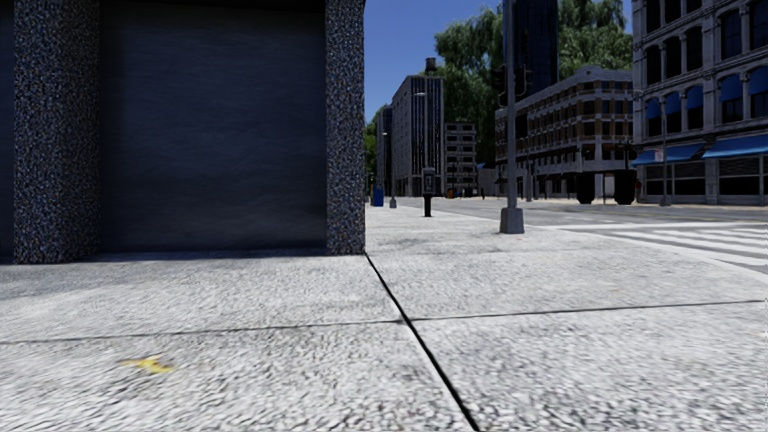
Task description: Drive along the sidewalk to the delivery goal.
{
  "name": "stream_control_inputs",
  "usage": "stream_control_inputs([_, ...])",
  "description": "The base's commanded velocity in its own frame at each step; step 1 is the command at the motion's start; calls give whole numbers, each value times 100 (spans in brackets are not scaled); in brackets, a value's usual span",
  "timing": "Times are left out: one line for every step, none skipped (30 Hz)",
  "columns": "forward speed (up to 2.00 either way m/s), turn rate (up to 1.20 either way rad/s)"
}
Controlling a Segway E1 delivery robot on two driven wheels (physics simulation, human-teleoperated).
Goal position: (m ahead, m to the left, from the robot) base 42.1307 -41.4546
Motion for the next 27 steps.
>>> stream_control_inputs([115,0])
stream_control_inputs([115,-3])
stream_control_inputs([115,-7])
stream_control_inputs([115,-9])
stream_control_inputs([115,-9])
stream_control_inputs([115,-9])
stream_control_inputs([115,-10])
stream_control_inputs([115,-10])
stream_control_inputs([115,-10])
stream_control_inputs([115,-10])
stream_control_inputs([115,-11])
stream_control_inputs([115,-11])
stream_control_inputs([115,-11])
stream_control_inputs([115,-14])
stream_control_inputs([115,-19])
stream_control_inputs([115,-21])
stream_control_inputs([115,-21])
stream_control_inputs([115,-23])
stream_control_inputs([115,-23])
stream_control_inputs([115,-23])
stream_control_inputs([115,-23])
stream_control_inputs([115,-23])
stream_control_inputs([115,-25])
stream_control_inputs([115,-31])
stream_control_inputs([115,-36])
stream_control_inputs([115,-38])
stream_control_inputs([115,-38])
